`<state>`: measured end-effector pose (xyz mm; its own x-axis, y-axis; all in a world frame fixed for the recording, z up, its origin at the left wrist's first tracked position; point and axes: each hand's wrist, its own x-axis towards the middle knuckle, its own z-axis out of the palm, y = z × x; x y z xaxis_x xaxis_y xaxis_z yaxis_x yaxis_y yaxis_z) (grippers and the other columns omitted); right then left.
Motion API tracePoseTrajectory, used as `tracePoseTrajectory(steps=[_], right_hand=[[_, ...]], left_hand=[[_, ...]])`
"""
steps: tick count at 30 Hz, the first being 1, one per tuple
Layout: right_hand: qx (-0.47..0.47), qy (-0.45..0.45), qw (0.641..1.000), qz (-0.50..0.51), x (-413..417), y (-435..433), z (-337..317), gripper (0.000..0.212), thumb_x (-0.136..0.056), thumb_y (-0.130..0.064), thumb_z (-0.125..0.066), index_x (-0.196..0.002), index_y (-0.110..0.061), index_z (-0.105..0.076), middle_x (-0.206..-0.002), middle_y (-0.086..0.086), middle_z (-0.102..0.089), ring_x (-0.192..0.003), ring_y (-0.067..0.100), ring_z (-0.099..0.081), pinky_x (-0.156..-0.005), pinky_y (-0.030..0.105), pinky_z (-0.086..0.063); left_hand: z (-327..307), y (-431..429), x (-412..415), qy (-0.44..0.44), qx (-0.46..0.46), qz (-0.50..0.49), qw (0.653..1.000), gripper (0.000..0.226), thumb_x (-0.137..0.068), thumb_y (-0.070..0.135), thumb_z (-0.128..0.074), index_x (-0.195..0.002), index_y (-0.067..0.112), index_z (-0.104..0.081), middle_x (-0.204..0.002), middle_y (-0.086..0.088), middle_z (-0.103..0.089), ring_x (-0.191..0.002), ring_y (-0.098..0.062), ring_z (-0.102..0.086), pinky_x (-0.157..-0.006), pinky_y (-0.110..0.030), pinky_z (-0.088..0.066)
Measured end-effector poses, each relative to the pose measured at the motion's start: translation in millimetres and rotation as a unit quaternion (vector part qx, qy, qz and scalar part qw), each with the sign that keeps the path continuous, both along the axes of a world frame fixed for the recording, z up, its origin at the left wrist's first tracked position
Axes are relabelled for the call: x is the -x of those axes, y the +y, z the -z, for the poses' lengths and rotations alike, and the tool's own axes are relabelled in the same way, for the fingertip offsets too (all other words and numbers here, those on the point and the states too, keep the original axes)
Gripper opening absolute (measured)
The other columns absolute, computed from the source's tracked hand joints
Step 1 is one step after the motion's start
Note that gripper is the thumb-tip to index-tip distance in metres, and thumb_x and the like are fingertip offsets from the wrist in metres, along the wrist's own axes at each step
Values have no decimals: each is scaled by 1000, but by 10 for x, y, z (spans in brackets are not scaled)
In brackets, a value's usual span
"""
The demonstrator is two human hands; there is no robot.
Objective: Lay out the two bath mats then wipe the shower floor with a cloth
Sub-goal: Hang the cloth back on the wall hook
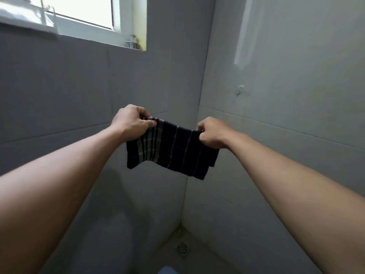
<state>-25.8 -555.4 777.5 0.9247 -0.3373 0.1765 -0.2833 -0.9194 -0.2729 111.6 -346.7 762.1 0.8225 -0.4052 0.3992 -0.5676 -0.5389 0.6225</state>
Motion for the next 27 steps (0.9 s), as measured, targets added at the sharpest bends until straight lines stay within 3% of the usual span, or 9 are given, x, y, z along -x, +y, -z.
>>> tracePoseTrajectory(steps=[3,5,9,11,14,16,18,22,27], right_hand=[[-15,-13,999,25,174,-392,-217,20,-76,-5,-53,-73,-19,-68,-80,7,-68,-80,25,-62,-59,22,-43],[-17,-17,999,31,248,-668,-311,20,-78,-6,-56,-80,-17,-72,-80,6,-68,-77,22,-61,-54,18,-38],[-48,-53,997,28,284,-1236,-369,27,-81,-4,-54,-90,-20,-74,-90,1,-69,-90,21,-63,-66,23,-42],[-65,-70,995,38,276,-1509,-367,31,-80,-7,-51,-93,-22,-74,-92,-1,-69,-90,21,-63,-70,25,-44],[-68,-70,994,53,239,-1872,-381,24,-80,-11,-53,-87,-24,-73,-91,-1,-70,-88,19,-63,-65,22,-45],[-67,-83,992,62,200,-2057,-404,19,-81,-13,-55,-85,-24,-70,-88,-1,-70,-86,19,-63,-63,22,-43],[-65,-92,992,64,149,-2200,-423,18,-82,-14,-55,-86,-24,-70,-87,-2,-69,-86,19,-63,-65,23,-43],[-48,-116,989,77,1,-2477,-521,23,-83,-13,-55,-91,-21,-74,-94,0,-71,-90,19,-64,-74,25,-46],[-34,-128,986,96,-189,-2762,-659,31,-84,-6,-53,-101,-17,-77,-102,4,-73,-93,20,-66,-77,27,-52]], left_hand=[[-210,-443,56,-8,-11,28,1000,12,-82,39,-74,-77,29,-69,-88,3,-70,-92,-22,-64,-86,-34,-54],[-323,-734,70,-17,-28,50,998,13,-83,37,-74,-76,28,-67,-84,4,-68,-88,-22,-62,-80,-32,-52],[-498,-1360,20,-39,-62,82,994,24,-86,31,-73,-66,27,-61,-71,8,-62,-74,-17,-57,-60,-26,-38],[-566,-1677,-35,-47,-75,103,991,24,-88,27,-72,-66,28,-63,-71,8,-63,-72,-16,-58,-56,-24,-39],[-657,-2093,-92,-78,-82,123,986,3,-89,21,-70,-87,19,-68,-86,1,-69,-83,-20,-63,-69,-28,-46],[-697,-2324,-140,-105,-67,138,983,14,-88,13,-68,-100,18,-62,-95,2,-68,-88,-20,-61,-75,-31,-45],[-744,-2525,-182,-131,-63,155,977,19,-86,5,-61,-98,20,-58,-100,3,-67,-90,-22,-60,-77,-34,-46],[-814,-2892,-316,-171,-84,171,967,32,-87,-2,-51,-83,23,-71,-102,-3,-66,-93,-26,-62,-75,-34,-46],[-907,-3277,-562,-193,-80,180,961,45,-85,-6,-50,-97,26,-80,-111,-5,-65,-98,-27,-63,-87,-39,-52]])
